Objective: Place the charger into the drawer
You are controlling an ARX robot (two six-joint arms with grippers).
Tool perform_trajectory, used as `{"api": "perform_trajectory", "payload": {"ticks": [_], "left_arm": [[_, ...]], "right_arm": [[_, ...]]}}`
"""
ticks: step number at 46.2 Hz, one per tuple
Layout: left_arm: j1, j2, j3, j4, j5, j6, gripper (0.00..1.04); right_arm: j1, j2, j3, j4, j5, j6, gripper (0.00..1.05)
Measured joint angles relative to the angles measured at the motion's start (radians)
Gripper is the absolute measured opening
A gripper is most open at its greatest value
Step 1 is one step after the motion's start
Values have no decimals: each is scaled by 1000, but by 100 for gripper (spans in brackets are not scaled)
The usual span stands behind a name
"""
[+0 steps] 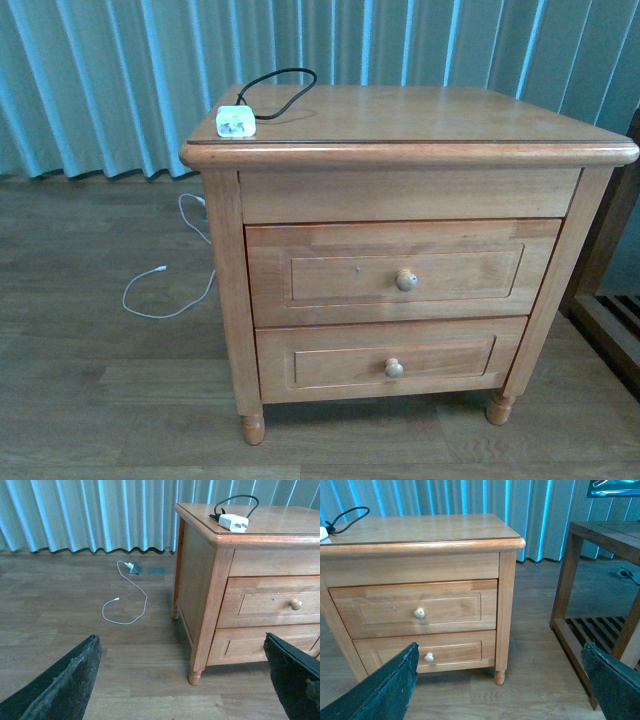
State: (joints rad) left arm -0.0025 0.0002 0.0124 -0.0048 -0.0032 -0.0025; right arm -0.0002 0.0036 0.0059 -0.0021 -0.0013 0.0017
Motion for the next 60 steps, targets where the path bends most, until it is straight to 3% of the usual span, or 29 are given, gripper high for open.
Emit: {"api": "perform_trajectory", "payload": {"ticks": [34,36,40,44,49,60], "left_arm": [[0,0,0,0,0,0,99],[0,0,0,0,0,0,99],[0,0,0,0,0,0,99],[0,0,0,0,0,0,99],[0,0,0,0,0,0,99],[0,0,0,0,1,0,99]], "right_arm": [[1,15,13,-44,-28,-18,96],[23,60,37,-117,-34,-49,96],[93,158,50,-119,1,-59,96],[159,282,69,-51,33,-54,96],[271,614,127,182,92,-27,96],[389,1143,287,528,165,-22,96]]}}
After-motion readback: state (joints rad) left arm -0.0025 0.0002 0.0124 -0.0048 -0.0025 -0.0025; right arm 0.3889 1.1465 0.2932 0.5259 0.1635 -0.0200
